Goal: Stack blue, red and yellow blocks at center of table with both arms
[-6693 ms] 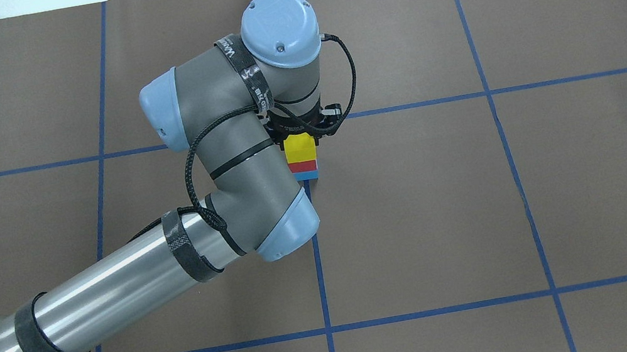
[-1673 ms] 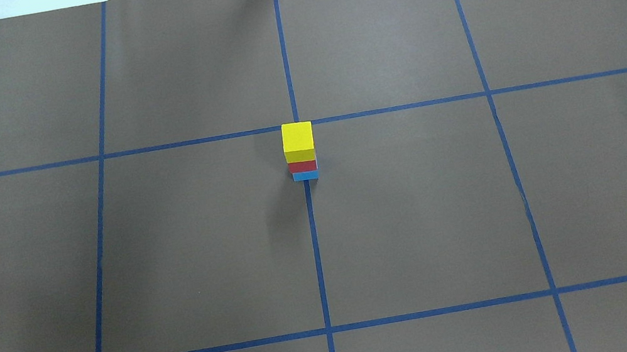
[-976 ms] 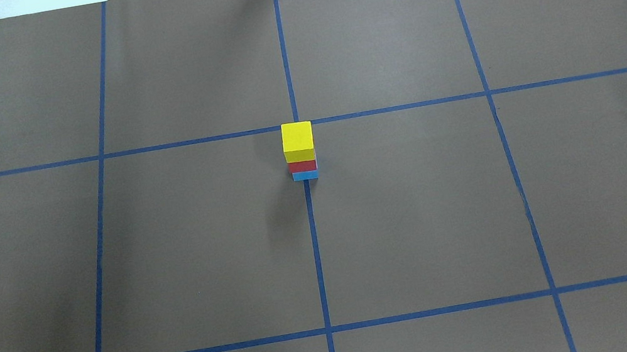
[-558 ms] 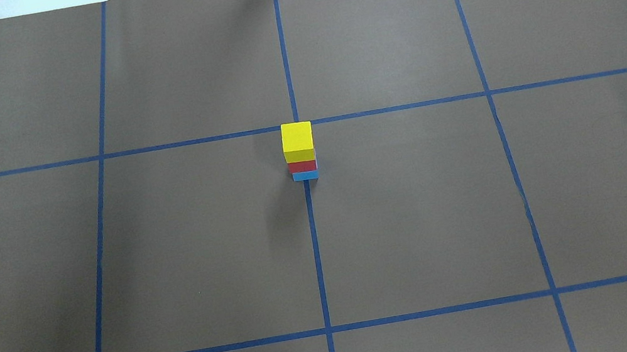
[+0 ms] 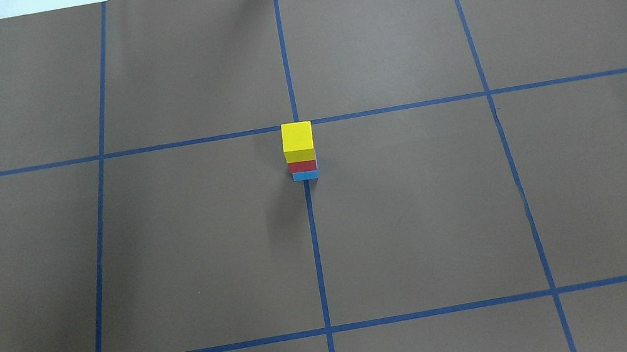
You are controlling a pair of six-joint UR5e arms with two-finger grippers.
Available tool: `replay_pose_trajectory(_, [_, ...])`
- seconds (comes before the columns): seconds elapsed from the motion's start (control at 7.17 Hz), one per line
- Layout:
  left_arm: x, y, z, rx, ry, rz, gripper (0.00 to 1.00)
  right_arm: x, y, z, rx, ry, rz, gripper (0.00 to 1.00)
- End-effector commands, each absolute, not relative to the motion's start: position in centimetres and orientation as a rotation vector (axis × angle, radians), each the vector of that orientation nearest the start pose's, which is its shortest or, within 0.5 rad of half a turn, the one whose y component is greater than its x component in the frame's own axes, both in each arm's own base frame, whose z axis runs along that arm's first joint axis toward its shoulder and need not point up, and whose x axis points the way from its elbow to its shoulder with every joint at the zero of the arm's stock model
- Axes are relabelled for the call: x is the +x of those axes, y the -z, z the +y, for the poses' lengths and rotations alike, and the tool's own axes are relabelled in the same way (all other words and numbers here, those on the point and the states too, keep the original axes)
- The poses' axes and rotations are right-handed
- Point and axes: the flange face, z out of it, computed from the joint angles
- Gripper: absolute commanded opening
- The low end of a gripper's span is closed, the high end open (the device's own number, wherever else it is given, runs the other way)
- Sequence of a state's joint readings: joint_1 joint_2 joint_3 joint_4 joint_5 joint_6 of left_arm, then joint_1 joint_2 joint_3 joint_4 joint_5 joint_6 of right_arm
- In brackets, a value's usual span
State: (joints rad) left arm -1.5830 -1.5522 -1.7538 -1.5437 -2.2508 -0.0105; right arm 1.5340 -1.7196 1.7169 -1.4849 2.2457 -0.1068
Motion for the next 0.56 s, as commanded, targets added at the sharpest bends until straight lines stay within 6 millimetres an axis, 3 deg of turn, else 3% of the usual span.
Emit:
replay_pose_trajectory(0.0, [-7.6, -57.0, -48.7, 0.166, -0.043, 0.679, 1.0, 5.5, -65.2, -43.7, 0.105, 0.167, -0.672, 1.0])
replay_pose_trajectory(0.42, [-7.0, -56.4, -47.5, 0.166, -0.052, 0.741, 1.0, 5.5, -65.1, -43.8, 0.109, 0.169, -0.672, 1.0])
